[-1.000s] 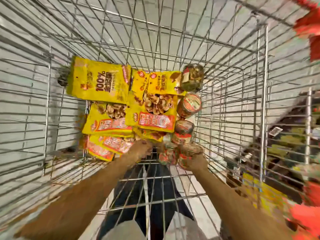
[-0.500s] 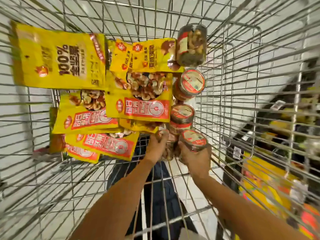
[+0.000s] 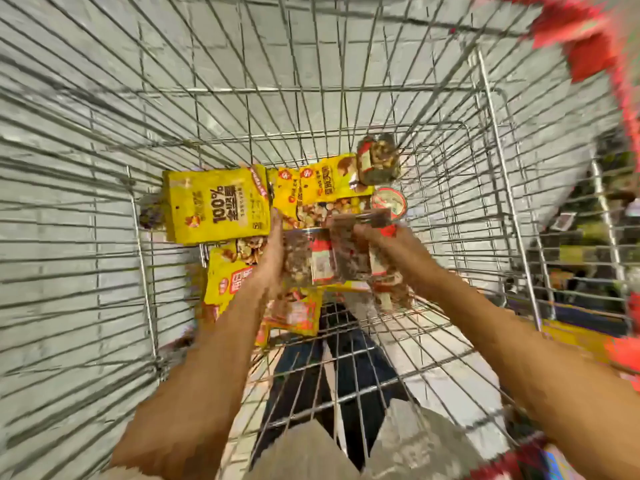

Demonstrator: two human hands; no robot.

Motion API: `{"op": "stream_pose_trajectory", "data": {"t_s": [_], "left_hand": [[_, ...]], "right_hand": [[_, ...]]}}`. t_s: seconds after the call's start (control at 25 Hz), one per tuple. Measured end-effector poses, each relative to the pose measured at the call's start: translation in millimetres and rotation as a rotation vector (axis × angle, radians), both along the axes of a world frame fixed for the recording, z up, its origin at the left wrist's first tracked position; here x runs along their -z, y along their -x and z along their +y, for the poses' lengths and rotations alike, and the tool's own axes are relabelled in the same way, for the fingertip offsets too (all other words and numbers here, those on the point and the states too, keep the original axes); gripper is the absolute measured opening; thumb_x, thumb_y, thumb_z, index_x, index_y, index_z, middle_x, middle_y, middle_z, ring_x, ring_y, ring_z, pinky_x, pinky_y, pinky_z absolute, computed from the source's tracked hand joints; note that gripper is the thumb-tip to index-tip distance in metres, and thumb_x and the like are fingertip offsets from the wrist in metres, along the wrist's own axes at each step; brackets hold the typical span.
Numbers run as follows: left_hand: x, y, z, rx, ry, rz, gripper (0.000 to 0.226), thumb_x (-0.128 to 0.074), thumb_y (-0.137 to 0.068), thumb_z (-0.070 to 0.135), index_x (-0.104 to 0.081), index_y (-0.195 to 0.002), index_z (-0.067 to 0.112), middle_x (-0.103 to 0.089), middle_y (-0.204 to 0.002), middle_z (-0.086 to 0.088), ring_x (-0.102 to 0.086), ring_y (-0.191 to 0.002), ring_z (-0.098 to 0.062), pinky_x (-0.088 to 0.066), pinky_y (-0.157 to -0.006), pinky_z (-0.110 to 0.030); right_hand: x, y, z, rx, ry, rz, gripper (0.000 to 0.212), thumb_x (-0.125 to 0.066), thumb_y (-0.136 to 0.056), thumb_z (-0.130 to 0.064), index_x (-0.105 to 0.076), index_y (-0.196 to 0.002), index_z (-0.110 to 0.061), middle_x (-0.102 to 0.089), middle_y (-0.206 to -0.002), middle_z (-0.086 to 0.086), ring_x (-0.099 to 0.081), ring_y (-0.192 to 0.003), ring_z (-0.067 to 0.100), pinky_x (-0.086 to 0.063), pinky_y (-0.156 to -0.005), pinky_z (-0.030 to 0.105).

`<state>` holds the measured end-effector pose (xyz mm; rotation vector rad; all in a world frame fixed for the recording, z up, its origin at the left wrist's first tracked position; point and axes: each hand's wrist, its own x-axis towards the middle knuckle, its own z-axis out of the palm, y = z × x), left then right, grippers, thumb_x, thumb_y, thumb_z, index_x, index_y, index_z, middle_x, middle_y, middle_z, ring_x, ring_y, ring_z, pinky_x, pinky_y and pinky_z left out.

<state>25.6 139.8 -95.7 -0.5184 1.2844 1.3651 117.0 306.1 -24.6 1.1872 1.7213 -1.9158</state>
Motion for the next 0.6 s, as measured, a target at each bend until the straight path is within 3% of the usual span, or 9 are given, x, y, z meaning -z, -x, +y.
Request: {"op": "stream_pose_trajectory", "data": {"t_s": [0.08,0.12,0.16,0.24,0.28,0.36,0.48,0.6], "left_hand": [[-56.2,24.2,-1.1,-0.016,-0.144,0.051,0.086,-0.021,-0.077,0.08,-0.076,-0.085,0.014,-0.073,-0.072,-0.007,-0.069,-0.066,-0.023,-0.058,-0.062,-0.035],[-81.2,29.7,-0.9,-0.034,-0.213,0.058,0.084,-0.023,-0.078,0.079,-0.077,-0.08,0.014,-0.069,-0.065,-0.006,-0.063,-0.061,-0.021,-0.055,-0.06,-0.029],[-103.5,32.6,0.2,-0.045,-0.298,0.052,0.077,-0.032,-0.078,0.077,-0.077,-0.08,0.014,-0.065,-0.065,-0.005,-0.056,-0.062,-0.021,-0.051,-0.062,-0.029],[-148.9,27.9,5.6,-0.052,-0.502,0.016,0.059,-0.068,-0.064,0.062,-0.076,-0.085,0.008,-0.067,-0.071,-0.009,-0.062,-0.064,-0.023,-0.054,-0.065,-0.033],[-170.9,19.5,11.7,-0.017,-0.603,-0.033,0.062,-0.082,-0.053,0.049,-0.074,-0.092,0.002,-0.071,-0.08,-0.016,-0.069,-0.07,-0.029,-0.058,-0.061,-0.036],[-211.6,-7.0,29.3,0.088,-0.745,-0.076,0.07,-0.09,-0.046,0.034,-0.07,-0.1,-0.005,-0.07,-0.095,-0.028,-0.07,-0.081,-0.039,-0.059,-0.059,-0.045],[-248.5,-52.8,63.0,0.245,-0.721,0.058,0.076,-0.091,-0.027,0.05,-0.077,-0.089,0.008,-0.074,-0.088,-0.015,-0.072,-0.077,-0.027,-0.059,-0.061,-0.041],[-274.1,-112.5,99.0,0.343,-0.766,0.074,0.088,-0.087,-0.023,0.058,-0.075,-0.096,0.01,-0.074,-0.093,-0.014,-0.072,-0.081,-0.026,-0.058,-0.059,-0.038]], "right_hand": [[-47.4,-0.2,-1.8,0.12,0.111,0.143,0.064,-0.071,-0.055,-0.046,-0.061,-0.109,-0.012,-0.072,-0.093,0.001,-0.067,-0.086,0.017,-0.054,-0.083,0.038],[-69.9,-6.1,-2.0,0.157,0.153,0.225,0.056,-0.074,-0.057,-0.041,-0.063,-0.104,-0.011,-0.073,-0.091,0.004,-0.068,-0.084,0.019,-0.056,-0.082,0.036],[-90.8,-13.7,-2.8,0.19,0.197,0.306,0.049,-0.078,-0.059,-0.038,-0.063,-0.097,-0.012,-0.074,-0.083,0.003,-0.07,-0.075,0.016,-0.058,-0.071,0.031],[-129.8,-35.7,-4.2,0.277,0.295,0.429,0.063,-0.09,-0.041,-0.042,-0.062,-0.089,-0.012,-0.073,-0.068,0.002,-0.07,-0.059,0.012,-0.055,-0.05,0.023],[-146.3,-51.5,-5.0,0.325,0.317,0.475,0.074,-0.092,-0.028,-0.046,-0.063,-0.086,-0.01,-0.072,-0.063,0.003,-0.069,-0.054,0.013,-0.053,-0.045,0.023],[-177.4,-87.7,-6.2,0.408,0.305,0.568,0.072,-0.091,-0.017,-0.05,-0.072,-0.074,-0.01,-0.07,-0.057,0.004,-0.068,-0.049,0.013,-0.052,-0.041,0.022],[-211.9,-147.0,-2.7,0.581,0.215,0.661,0.062,-0.089,-0.016,-0.055,-0.076,-0.064,-0.018,-0.07,-0.056,0.004,-0.067,-0.048,0.012,-0.052,-0.041,0.021],[-234.8,-217.3,4.3,0.694,0.152,0.793,0.055,-0.085,-0.033,-0.057,-0.078,-0.072,-0.019,-0.074,-0.069,0.001,-0.071,-0.061,0.01,-0.056,-0.054,0.022]]}}
